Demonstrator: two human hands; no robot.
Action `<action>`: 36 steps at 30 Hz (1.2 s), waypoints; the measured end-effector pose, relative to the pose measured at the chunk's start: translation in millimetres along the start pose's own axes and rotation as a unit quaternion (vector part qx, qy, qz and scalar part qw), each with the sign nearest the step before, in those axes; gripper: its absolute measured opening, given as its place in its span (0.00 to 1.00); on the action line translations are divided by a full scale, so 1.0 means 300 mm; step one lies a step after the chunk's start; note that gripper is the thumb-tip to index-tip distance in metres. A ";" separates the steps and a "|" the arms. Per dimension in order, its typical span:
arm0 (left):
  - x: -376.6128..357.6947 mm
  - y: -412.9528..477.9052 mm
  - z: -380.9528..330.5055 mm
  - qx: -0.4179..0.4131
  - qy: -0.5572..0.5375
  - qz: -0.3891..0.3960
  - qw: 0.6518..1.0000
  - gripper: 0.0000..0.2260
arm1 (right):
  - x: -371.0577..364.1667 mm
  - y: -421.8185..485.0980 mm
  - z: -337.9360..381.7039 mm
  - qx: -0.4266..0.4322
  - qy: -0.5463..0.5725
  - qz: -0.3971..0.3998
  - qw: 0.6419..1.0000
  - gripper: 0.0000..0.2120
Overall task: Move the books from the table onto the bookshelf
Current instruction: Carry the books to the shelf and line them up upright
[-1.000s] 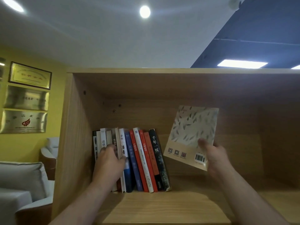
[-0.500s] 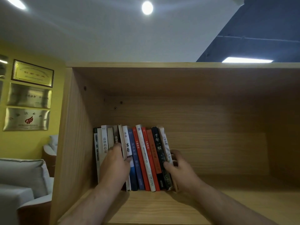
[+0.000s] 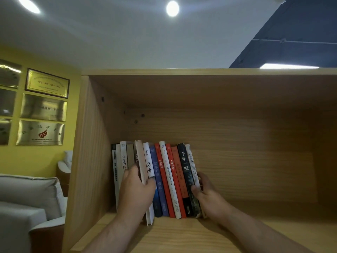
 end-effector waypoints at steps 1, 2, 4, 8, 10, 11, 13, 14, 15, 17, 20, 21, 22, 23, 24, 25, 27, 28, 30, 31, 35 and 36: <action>0.002 -0.003 -0.001 0.000 0.008 0.004 1.000 0.14 | -0.001 -0.003 0.004 0.003 0.002 -0.002 1.000 0.25; 0.005 -0.007 -0.002 0.004 0.003 0.008 1.000 0.14 | 0.000 -0.010 0.010 0.003 0.009 -0.007 1.000 0.25; 0.021 -0.019 -0.015 0.009 -0.022 0.007 1.000 0.14 | 0.005 -0.025 0.016 0.002 0.031 -0.014 0.999 0.24; 0.098 -0.072 -0.069 0.000 -0.078 -0.031 0.996 0.15 | 0.018 -0.056 0.043 0.008 0.067 -0.017 0.998 0.14; 0.159 -0.106 -0.085 0.006 -0.124 -0.050 0.991 0.13 | 0.024 -0.069 0.056 0.010 0.083 -0.010 0.996 0.17; 0.190 -0.122 -0.091 0.010 -0.149 -0.057 0.987 0.12 | 0.025 -0.071 0.060 0.021 0.073 -0.012 0.997 0.19; 0.235 -0.151 -0.100 0.021 -0.195 -0.059 0.979 0.11 | 0.029 -0.084 0.082 0.040 0.046 -0.041 0.997 0.18; 0.248 -0.163 -0.105 0.029 -0.214 -0.056 0.975 0.11 | 0.038 -0.091 0.100 0.059 -0.005 -0.076 0.995 0.18; 0.251 -0.174 -0.111 0.039 -0.231 -0.048 0.971 0.12 | 0.046 -0.095 0.120 0.081 -0.072 -0.117 0.987 0.19; 0.233 -0.190 -0.128 0.060 -0.267 -0.021 0.962 0.12 | 0.046 -0.110 0.178 0.126 -0.118 -0.146 0.974 0.22; 0.149 -0.194 -0.155 0.092 -0.310 0.026 0.946 0.12 | 0.024 -0.116 0.230 0.092 0.051 -0.045 0.993 0.14; 0.117 -0.186 -0.166 0.099 -0.327 0.038 0.939 0.12 | 0.027 -0.111 0.223 0.060 0.108 -0.031 0.992 0.12; 0.086 -0.174 -0.174 0.103 -0.336 0.050 0.935 0.12 | 0.044 -0.111 0.215 0.035 0.147 -0.034 0.988 0.11; 0.054 -0.157 -0.181 0.105 -0.331 0.065 0.935 0.12 | 0.069 -0.108 0.200 0.021 0.165 -0.045 0.985 0.11; 0.022 -0.141 -0.183 0.107 -0.316 0.084 0.939 0.12 | 0.097 -0.109 0.182 0.009 0.176 -0.051 0.983 0.12; -0.011 -0.128 -0.185 0.112 -0.295 0.107 0.943 0.12 | 0.123 -0.112 0.160 -0.002 0.187 -0.054 0.981 0.13; -0.077 -0.112 -0.173 0.138 -0.263 0.147 0.944 0.12 | 0.160 -0.125 0.106 -0.027 0.210 -0.061 0.976 0.14; -0.107 -0.112 -0.162 0.158 -0.261 0.161 0.939 0.13 | 0.167 -0.133 0.077 -0.040 0.217 -0.064 0.973 0.15; -0.149 -0.124 -0.142 0.188 -0.272 0.181 0.926 0.15 | 0.168 -0.148 0.029 -0.056 0.217 -0.065 0.972 0.17; -0.162 -0.133 -0.134 0.194 -0.275 0.187 0.923 0.16 | 0.166 -0.153 0.012 -0.059 0.214 -0.064 0.973 0.16; -0.170 -0.145 -0.120 0.195 -0.282 0.192 0.920 0.16 | 0.166 -0.159 -0.021 -0.067 0.217 -0.053 0.973 0.17; -0.173 -0.146 -0.118 0.197 -0.284 0.195 0.918 0.17 | 0.163 -0.164 -0.026 -0.068 0.216 -0.030 0.974 0.18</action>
Point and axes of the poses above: each hand's wrist, its own y-axis towards the middle knuckle, its own x-axis out of the back of the hand, z = x × y, the point moved 3 cm from there along y, towards the middle knuckle, and after that the axes turned 14 degrees about -y, right-handed, at the moved point
